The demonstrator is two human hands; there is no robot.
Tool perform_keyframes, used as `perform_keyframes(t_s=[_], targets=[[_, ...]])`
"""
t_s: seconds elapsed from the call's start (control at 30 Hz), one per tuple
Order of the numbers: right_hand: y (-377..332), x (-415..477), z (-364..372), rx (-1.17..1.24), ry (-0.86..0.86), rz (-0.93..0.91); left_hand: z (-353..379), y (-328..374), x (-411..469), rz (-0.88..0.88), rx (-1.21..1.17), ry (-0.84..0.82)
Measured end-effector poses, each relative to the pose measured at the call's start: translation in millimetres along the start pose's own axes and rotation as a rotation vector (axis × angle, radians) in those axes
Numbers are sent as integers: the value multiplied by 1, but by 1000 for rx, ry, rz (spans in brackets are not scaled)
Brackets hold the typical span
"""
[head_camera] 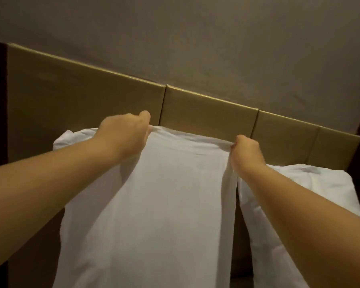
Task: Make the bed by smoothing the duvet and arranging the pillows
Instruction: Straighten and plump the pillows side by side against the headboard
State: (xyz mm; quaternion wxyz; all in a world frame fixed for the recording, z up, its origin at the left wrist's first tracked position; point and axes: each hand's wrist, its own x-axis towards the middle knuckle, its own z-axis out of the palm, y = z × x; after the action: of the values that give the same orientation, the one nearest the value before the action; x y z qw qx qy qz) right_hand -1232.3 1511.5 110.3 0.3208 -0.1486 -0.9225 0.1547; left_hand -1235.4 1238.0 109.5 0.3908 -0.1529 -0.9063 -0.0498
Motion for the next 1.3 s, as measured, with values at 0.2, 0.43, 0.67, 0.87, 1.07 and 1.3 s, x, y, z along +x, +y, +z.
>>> perform_keyframes(t_s=[0.2,0.43,0.67,0.87,1.07,1.3], targets=[[0,-6,15,74,-51,-65,30,-2,-4,-124,114,-92],[1,-24,-1,85,-40,-136,26,0,-18,-164,117,-115],[-42,-90,-23,48,-65,-403,-23,-11,-56,-262,-53,-149],[-91,-187,-29,42,-192,-642,-48,-29,-126,-420,65,-291],[-113,-272,-6,12,-384,-757,-38,-22,-213,-572,-62,-548],[-92,-316,18,-249,-539,-983,-13,-28,-299,-742,-217,-758]])
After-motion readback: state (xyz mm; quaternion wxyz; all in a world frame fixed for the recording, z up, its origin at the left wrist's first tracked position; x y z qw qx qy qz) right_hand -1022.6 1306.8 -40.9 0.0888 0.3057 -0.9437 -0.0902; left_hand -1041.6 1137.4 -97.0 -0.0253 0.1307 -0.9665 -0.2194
